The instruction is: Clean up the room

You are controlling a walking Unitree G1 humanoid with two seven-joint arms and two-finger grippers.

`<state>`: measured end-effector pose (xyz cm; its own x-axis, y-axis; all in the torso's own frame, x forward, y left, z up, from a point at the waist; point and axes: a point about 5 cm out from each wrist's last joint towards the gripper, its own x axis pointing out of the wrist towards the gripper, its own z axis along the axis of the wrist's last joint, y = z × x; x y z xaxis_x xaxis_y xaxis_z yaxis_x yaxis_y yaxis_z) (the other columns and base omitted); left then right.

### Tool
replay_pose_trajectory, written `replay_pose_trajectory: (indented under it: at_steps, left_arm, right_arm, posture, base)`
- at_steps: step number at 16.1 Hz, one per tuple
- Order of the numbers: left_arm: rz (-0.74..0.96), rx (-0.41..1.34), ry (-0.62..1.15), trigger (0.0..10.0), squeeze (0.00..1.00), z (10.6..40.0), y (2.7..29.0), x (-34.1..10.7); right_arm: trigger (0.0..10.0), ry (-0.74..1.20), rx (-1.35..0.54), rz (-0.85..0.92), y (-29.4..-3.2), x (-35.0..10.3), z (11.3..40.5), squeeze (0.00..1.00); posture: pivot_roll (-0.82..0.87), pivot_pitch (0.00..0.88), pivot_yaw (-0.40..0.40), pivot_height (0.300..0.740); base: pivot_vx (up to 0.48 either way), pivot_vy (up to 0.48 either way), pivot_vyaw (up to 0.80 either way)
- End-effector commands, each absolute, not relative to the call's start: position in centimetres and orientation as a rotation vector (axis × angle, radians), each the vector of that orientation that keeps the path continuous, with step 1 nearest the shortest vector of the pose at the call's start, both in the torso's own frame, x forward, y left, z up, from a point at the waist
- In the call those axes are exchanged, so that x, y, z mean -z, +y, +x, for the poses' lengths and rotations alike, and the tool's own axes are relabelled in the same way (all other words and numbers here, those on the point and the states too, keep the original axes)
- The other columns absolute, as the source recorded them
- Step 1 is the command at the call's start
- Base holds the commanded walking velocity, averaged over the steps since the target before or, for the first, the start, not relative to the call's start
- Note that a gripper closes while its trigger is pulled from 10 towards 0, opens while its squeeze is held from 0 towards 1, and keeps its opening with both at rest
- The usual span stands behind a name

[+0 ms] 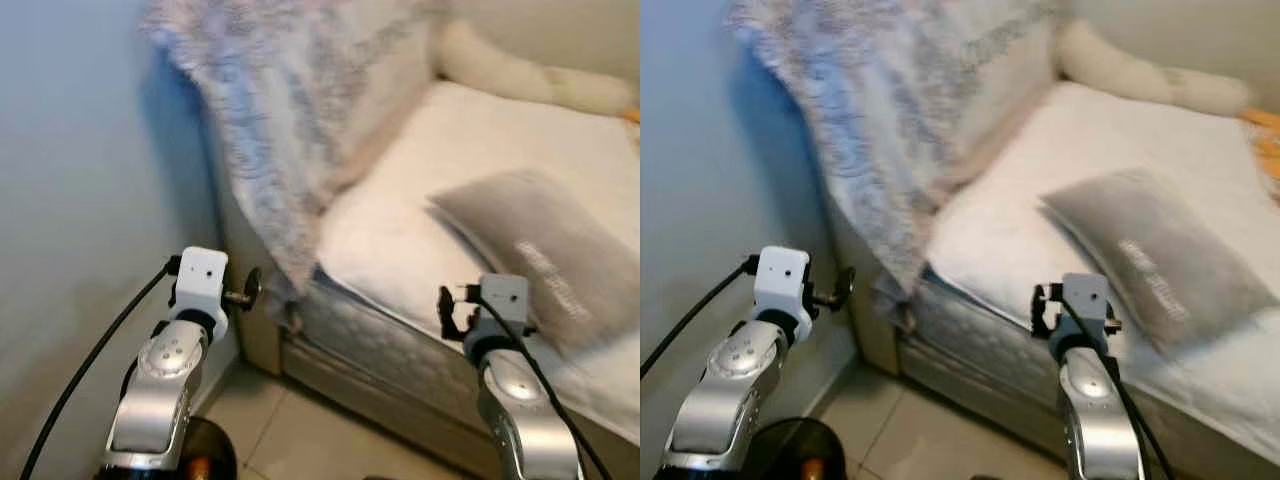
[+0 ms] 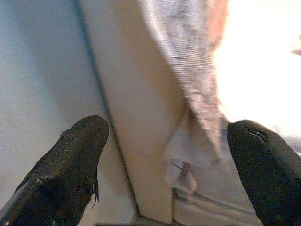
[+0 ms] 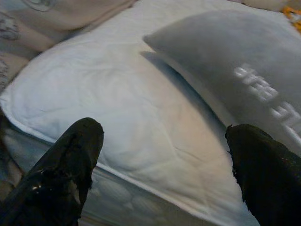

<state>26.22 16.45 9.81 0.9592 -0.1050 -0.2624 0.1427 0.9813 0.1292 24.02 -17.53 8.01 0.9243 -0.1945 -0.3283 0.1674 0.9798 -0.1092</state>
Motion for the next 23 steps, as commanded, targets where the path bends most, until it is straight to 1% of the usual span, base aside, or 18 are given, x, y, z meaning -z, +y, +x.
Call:
replay_pose_trajectory:
  at_steps: [1, 5, 7, 10, 16, 19, 23]
  left_arm:
    - [0.154, 0.138, 0.243, 10.0, 0.0, 26.4, 16.0, -10.1]
    - [0.13, 0.119, 0.21, 10.0, 0.0, 26.7, 16.4, -10.7]
    - [0.139, 0.073, 0.169, 10.0, 0.0, 26.8, 17.0, -10.9]
    - [0.109, 0.078, 0.166, 10.0, 0.0, 26.7, 16.9, -10.7]
    - [0.096, 0.104, 0.148, 10.0, 0.0, 26.7, 16.5, -10.9]
    - [0.101, 0.119, 0.146, 10.0, 0.0, 26.8, 16.4, -10.8]
    - [0.107, 0.136, 0.146, 10.0, 0.0, 26.7, 16.2, -10.7]
  right_arm:
    - [10.0, 0.342, 0.209, -0.099, -18.1, -8.1, 24.2, 0.0]
    - [10.0, 0.343, 0.214, -0.095, -18.0, -8.0, 24.2, 0.0]
    - [10.0, 0.337, 0.209, -0.101, -17.9, -8.0, 24.3, 0.0]
    - [10.0, 0.311, 0.193, -0.115, -17.9, -8.4, 24.5, 0.0]
    - [10.0, 0.282, 0.214, -0.136, -18.3, -9.0, 24.8, 0.0]
    - [10.0, 0.275, 0.209, -0.113, -18.0, -8.9, 24.9, 0.0]
    - [10.0, 0.263, 0.22, -0.13, -18.1, -9.0, 25.0, 0.0]
  posture:
    - [0.01, 0.0, -0.001, 0.74]
    - [0.01, 0.0, -0.002, 0.74]
    - [0.01, 0.0, -0.001, 0.74]
    - [0.01, 0.0, 0.0, 0.74]
    - [0.01, 0.0, 0.0, 0.74]
    - [0.01, 0.0, -0.004, 0.74]
    - [0.02, 0.0, -0.006, 0.74]
  base:
    - [0.0, 0.0, -0.61]
    - [0.0, 0.0, -0.59]
    - [0.0, 0.0, -0.58]
    - [0.0, 0.0, -0.33]
    - [0.299, 0.0, 0.0]
    - [0.322, 0.0, -0.74]
    - [0.323, 0.0, -0.73]
